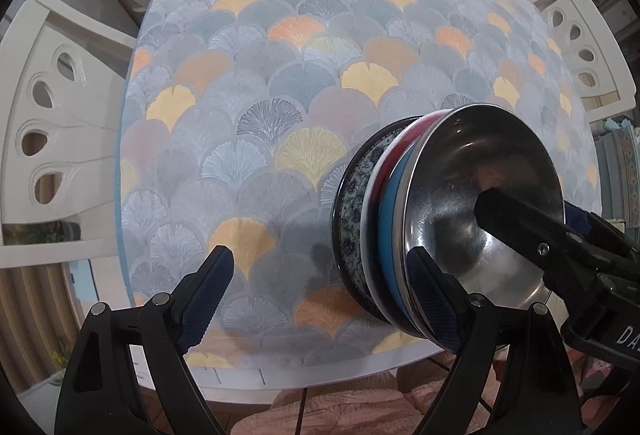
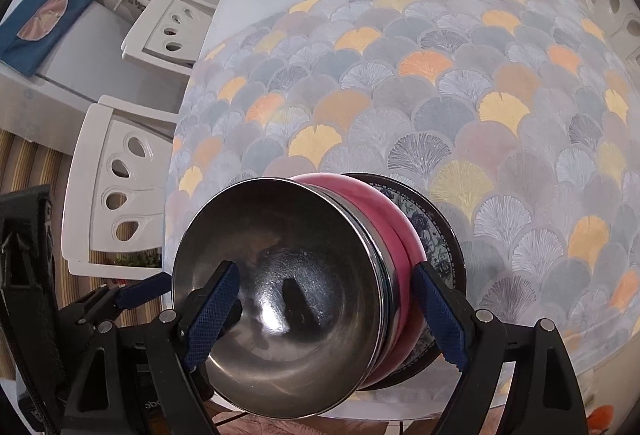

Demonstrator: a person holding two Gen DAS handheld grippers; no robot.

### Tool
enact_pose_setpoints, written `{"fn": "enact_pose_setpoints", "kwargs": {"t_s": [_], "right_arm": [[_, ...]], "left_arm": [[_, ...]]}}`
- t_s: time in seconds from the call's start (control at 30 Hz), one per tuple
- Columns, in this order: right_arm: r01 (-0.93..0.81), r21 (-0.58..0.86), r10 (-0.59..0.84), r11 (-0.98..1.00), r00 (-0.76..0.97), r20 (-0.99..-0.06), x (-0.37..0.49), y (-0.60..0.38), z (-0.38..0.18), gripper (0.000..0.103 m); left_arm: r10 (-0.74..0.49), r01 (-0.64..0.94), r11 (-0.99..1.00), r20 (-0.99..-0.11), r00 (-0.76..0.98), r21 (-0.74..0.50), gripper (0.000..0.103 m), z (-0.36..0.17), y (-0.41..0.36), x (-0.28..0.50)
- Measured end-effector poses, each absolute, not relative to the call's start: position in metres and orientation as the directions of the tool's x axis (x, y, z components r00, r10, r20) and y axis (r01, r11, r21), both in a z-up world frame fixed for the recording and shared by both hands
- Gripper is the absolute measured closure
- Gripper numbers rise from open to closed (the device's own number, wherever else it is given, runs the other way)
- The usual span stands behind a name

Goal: Organize plates and bowls

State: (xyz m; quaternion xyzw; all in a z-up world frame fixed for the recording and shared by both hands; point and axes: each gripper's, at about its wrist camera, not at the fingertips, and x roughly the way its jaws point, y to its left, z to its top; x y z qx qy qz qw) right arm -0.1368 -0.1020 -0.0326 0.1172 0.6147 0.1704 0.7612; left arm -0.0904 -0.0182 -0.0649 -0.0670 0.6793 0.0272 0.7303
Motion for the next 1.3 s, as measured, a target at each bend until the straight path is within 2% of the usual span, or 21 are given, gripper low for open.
{"fn": "enact_pose_setpoints", "kwargs": {"t_s": [1.3], "right_arm": [[-0.073, 0.404, 0.410, 0.912, 0.193, -0.891, -0.1342, -0.1013, -0.0322, 0.016]], "left_arm": [[-0.046, -0.111, 0.992, -0.995, 0.087, -0.055, 0.013, -0.0583, -0.0161, -0.0988]]}}
